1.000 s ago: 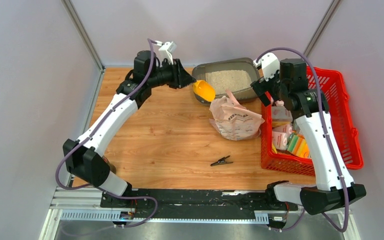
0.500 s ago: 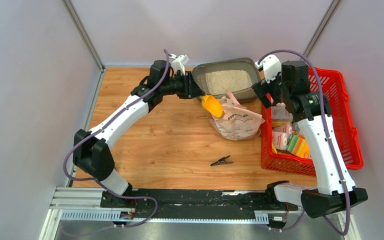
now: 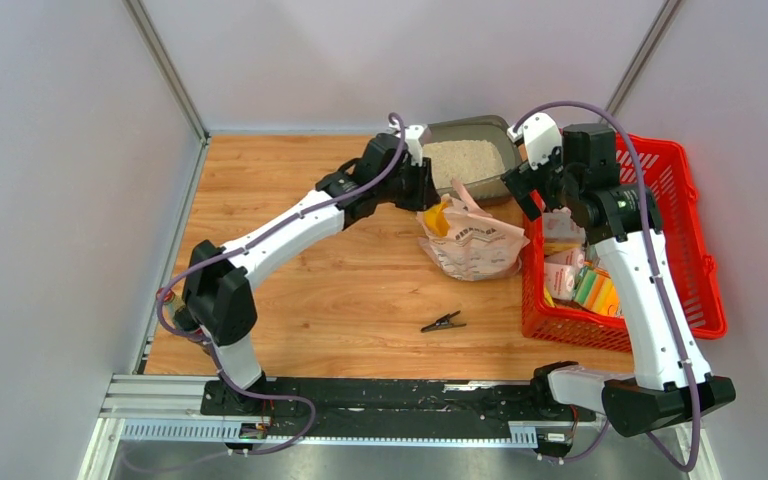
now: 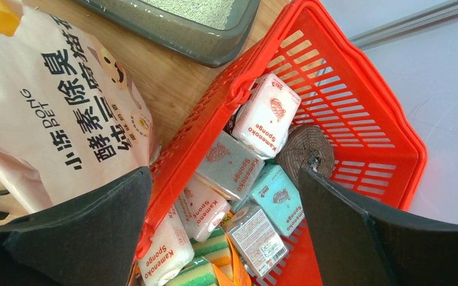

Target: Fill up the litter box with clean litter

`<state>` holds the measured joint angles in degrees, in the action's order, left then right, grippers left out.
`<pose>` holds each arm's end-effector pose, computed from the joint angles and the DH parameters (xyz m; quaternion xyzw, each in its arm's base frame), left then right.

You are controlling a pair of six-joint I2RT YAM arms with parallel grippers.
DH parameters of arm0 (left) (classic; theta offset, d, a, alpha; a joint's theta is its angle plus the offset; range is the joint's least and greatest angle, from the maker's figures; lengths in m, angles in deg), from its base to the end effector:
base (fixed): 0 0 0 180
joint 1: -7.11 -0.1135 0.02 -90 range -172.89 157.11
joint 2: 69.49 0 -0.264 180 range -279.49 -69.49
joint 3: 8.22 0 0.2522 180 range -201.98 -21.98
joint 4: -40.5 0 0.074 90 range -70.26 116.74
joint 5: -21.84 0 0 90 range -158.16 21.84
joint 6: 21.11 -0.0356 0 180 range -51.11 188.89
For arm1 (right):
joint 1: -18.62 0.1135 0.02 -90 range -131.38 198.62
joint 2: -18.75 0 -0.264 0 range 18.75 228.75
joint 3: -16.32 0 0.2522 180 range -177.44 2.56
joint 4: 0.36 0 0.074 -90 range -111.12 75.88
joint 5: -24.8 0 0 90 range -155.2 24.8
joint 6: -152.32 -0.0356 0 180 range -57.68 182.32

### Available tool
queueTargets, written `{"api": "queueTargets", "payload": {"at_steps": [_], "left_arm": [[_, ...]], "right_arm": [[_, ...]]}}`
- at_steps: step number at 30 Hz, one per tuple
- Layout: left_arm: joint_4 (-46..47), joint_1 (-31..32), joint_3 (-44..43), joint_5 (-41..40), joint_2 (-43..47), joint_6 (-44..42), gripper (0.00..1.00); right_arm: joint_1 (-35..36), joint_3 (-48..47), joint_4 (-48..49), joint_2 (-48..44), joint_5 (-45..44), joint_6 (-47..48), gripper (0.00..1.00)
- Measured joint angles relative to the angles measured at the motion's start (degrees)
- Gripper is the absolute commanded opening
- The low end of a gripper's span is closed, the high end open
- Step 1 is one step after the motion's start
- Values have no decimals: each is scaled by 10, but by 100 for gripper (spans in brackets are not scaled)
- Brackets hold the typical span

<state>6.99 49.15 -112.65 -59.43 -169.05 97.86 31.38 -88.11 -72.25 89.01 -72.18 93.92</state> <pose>0.3016 -0.2792 0.3429 0.1362 0.8475 -0.3488 0.3762 0.2214 0.0457 0.4367 -0.3134 0.8399 -0.1259 0.4249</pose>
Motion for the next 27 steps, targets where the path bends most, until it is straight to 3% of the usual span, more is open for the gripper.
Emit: {"api": "queueTargets", "payload": {"at_steps": [10, 19, 23, 27], "left_arm": [[-19, 60, -37, -103, -73, -7, 0], [-17, 63, -57, -115, -112, 54, 0], [33, 59, -27, -84, -119, 101, 0], [153, 42, 42, -26, -123, 171, 0]], "right_arm": [[-1, 3, -5, 0, 22, 1, 100], [-1, 4, -11, 0, 33, 1, 100], [-1, 7, -13, 0, 35, 1, 100], [-1, 8, -17, 2, 36, 1, 100]]}}
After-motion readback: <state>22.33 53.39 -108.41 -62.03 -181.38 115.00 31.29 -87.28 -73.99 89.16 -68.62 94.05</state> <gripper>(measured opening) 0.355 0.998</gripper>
